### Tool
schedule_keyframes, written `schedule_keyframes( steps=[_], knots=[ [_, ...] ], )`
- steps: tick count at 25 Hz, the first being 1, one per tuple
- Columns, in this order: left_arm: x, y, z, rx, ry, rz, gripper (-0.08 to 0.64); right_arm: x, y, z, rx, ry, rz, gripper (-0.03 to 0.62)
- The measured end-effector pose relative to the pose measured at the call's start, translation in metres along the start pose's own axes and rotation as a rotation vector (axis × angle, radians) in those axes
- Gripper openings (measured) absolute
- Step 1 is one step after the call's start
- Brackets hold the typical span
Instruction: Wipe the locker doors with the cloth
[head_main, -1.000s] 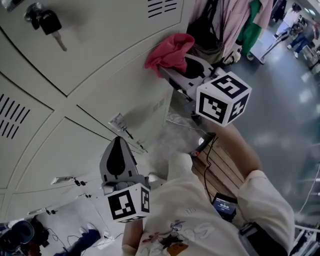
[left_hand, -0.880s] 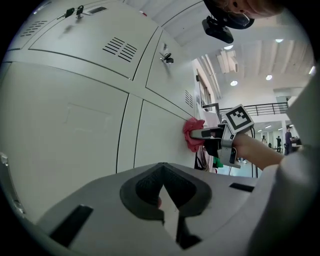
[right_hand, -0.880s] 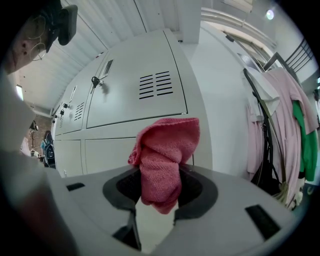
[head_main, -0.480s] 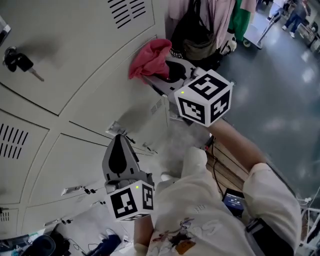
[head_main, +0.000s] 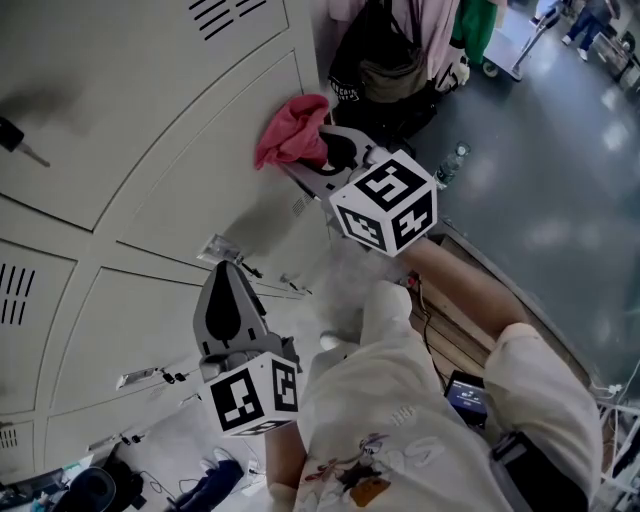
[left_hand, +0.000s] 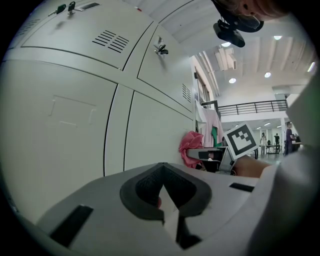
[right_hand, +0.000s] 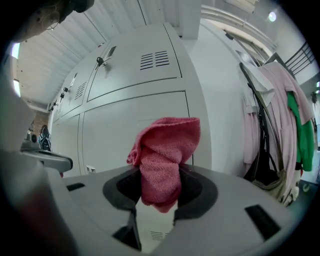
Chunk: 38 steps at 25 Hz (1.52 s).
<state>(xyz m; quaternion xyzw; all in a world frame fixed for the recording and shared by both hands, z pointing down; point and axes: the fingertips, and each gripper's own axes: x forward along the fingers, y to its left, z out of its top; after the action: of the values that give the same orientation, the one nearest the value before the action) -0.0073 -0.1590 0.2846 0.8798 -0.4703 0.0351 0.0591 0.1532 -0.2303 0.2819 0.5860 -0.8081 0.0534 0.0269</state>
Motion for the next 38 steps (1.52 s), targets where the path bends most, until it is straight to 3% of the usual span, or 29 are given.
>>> schedule_keyframes(
  steps=[15,30,38],
  knots=[
    [0.001,0.001,-0.012,-0.017,0.023,-0.005,0.006,0.008,-0.008,-0.075,0.024,0.03,-0.031,0.161],
    [0.0,0.008,-0.014,-0.017,0.025,0.002,0.006,0.017,-0.033,-0.187,-0.012,0.157,-0.064,0.164],
    [-0.001,0.011,-0.019,-0.022,0.034,0.002,0.006,0.021,-0.047,-0.229,-0.052,0.179,-0.088,0.173]
  ],
)
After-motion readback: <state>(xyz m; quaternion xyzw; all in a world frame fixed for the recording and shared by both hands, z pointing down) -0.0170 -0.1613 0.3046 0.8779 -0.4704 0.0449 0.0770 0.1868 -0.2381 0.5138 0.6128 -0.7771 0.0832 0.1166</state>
